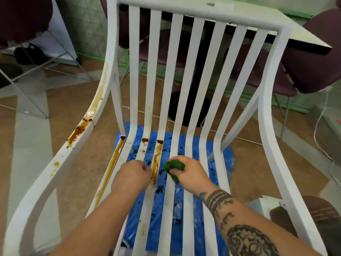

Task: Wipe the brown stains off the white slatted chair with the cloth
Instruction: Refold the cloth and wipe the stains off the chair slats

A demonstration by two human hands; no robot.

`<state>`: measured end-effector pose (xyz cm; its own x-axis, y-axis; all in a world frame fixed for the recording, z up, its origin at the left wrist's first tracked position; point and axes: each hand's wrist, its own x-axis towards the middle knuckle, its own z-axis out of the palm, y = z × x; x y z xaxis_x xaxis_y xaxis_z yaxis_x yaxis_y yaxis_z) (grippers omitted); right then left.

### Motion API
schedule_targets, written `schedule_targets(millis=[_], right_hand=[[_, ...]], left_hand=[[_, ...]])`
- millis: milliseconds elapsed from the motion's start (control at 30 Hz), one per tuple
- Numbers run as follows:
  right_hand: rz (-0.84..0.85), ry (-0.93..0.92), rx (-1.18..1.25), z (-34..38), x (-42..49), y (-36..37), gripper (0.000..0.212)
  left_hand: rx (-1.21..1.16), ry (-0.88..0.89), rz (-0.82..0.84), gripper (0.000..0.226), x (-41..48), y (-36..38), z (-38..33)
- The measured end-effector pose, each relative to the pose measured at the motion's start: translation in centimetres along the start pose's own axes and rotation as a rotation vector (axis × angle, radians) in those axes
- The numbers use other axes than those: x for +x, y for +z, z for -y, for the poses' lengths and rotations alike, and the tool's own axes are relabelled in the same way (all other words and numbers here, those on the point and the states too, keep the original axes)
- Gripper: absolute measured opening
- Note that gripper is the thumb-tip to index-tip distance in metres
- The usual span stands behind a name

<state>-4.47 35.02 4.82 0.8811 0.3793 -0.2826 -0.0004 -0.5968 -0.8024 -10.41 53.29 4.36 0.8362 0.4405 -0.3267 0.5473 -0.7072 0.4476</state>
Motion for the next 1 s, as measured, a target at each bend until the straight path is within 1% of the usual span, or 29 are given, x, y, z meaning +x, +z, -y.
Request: schedule_targets(millis=[67, 133, 167, 233, 333, 400, 467, 500, 600, 667, 700, 733, 767, 800, 833, 933, 967, 1000], right_hand=[[-0.101, -0.034, 0.042, 0.5, 3.8, -1.0, 0.022], [-0.155, -0.074, 0.059, 1.1, 7.1, -1.7, 0.024], [-0.182, -0.112, 0.019, 1.2, 8.8, -2.0, 0.027], [-0.262, -0.206, -0.137, 1.0, 12.0, -2.5, 0.033], [-0.395, -0.336, -0.369, 0.4, 15.4, -3.0, 0.052], [-0.446, -0.425, -0.486, -0.5, 16.8, -2.9, 0.060], [-0.430, -0.449, -0.510, -1.8, 17.3, -2.6, 0.060], [-0.385, -0.430, -0.511, -2.6, 17.2, -2.2, 0.058], [-0.252, -0.273, -0.474, -4.4, 15.8, -0.6, 0.056], [-0.178, -0.173, -0.393, -4.3, 15.0, -0.7, 0.049], [-0.094, -0.124, -0.332, -3.9, 14.7, -1.3, 0.042], [0.027, -0.069, -0.263, -3.5, 14.3, -2.1, 0.033], [0.151, -0.020, -0.201, -3.0, 14.0, -3.0, 0.026], [0.225, 0.001, -0.165, -2.6, 13.8, -3.7, 0.023], [0.213, -0.007, -0.126, -2.3, 13.8, -4.0, 0.022], [-0.113, -0.119, -0.078, -2.3, 14.9, -3.9, 0.026], [-0.152, -0.149, -0.122, -2.3, 15.3, -3.5, 0.028], [-0.139, -0.170, -0.199, -2.5, 15.6, -2.9, 0.031]], left_hand=[[-0.095, 0.011, -0.037, 0.025, 2.4, -0.2, -0.9], [-0.158, 0.018, -0.046, 0.028, 4.1, -0.4, -1.6], [-0.181, 0.020, -0.045, 0.030, 4.8, -0.4, -1.9], [-0.209, 0.028, -0.048, 0.030, 6.3, -0.2, -2.5], [-0.239, 0.043, -0.081, 0.029, 8.1, 0.3, -3.2], [-0.265, 0.049, -0.103, 0.028, 9.2, 0.8, -3.4], [-0.293, 0.052, -0.114, 0.028, 9.6, 1.2, -3.5], [-0.302, 0.057, -0.121, 0.028, 9.7, 1.4, -3.4], [-0.334, 0.058, -0.158, 0.033, 9.6, 1.8, -3.2], [-0.342, 0.051, -0.171, 0.035, 9.4, 2.0, -2.9], [-0.343, 0.043, -0.168, 0.036, 9.2, 2.0, -2.7], [-0.344, 0.036, -0.162, 0.036, 9.0, 2.0, -2.5], [-0.343, 0.036, -0.159, 0.036, 8.8, 2.0, -2.4], [-0.337, 0.038, -0.158, 0.035, 8.6, 2.0, -2.2], [-0.336, 0.037, -0.159, 0.034, 8.5, 2.0, -2.2], [-0.358, 0.021, -0.160, 0.034, 8.3, 2.0, -2.0], [-0.358, 0.014, -0.163, 0.034, 8.3, 2.0, -1.9], [-0.359, 0.007, -0.164, 0.034, 8.3, 2.0, -1.7]])
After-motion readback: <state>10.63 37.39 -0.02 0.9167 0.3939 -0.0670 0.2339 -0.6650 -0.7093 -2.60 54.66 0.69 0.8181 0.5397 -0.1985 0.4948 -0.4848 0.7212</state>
